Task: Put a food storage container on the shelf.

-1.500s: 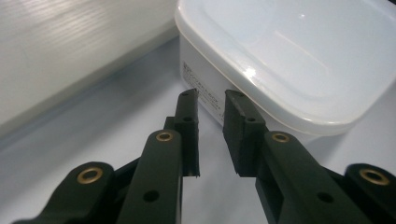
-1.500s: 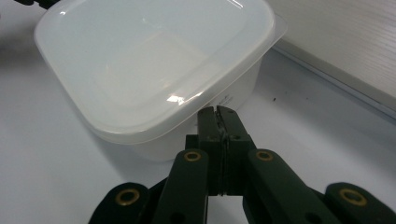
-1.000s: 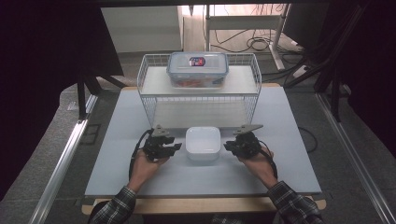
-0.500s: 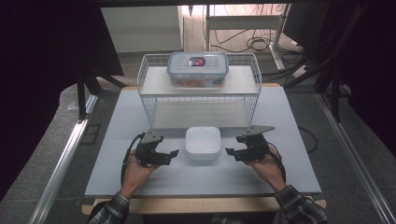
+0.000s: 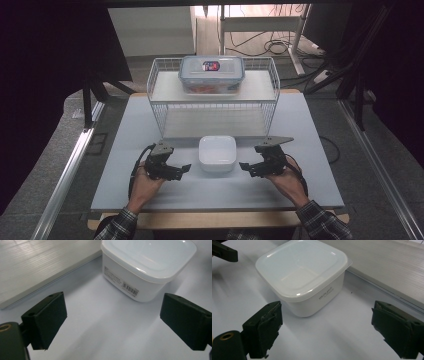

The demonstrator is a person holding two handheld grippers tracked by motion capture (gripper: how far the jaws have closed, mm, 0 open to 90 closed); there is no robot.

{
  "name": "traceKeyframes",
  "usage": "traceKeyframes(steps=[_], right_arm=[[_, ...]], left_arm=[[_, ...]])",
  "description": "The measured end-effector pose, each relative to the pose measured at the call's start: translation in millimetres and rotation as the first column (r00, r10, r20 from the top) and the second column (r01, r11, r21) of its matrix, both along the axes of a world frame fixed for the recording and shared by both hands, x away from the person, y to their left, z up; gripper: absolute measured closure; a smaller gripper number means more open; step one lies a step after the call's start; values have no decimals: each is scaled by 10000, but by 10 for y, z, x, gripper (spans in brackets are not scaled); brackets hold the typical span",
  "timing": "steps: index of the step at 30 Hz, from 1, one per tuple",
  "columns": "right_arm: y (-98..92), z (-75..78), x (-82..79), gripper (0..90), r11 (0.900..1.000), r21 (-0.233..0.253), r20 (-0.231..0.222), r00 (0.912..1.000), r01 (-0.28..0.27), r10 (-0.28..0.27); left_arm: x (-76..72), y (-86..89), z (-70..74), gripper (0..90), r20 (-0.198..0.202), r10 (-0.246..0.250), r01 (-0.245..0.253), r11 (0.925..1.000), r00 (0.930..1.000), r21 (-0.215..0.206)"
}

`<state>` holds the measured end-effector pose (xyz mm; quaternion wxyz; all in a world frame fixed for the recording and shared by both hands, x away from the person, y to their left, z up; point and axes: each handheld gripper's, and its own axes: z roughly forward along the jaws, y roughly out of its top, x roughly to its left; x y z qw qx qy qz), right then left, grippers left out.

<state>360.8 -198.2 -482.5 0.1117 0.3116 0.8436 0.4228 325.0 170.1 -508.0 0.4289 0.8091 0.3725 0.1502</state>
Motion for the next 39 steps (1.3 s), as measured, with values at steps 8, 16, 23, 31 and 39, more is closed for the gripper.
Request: traceKeyframes(steps=[8,16,23,31,39], right_arm=[[85,57,8,38,9998,-149,-160,9998,132,-134],[162,160,61,38,9998,-156,-421,9990,-123,116],[258,188,142,95,9992,-307,-700,9973,-264,242],[431,206,275,125,9990,-290,-576,9978,-350,333],[544,6,420,68,9977,-549,-1276,9913,-392,319]], left_arm=[[43,-37,34,37,-77,-369,368,9993,9993,-25],[112,-135,144,32,-250,-515,518,9986,9984,96],[238,-229,197,38,-553,-725,697,9962,9958,-513],[437,-361,149,49,-922,-940,868,9930,9913,-797],[602,-448,-28,27,-1627,-1729,1493,9777,9714,-1476]])
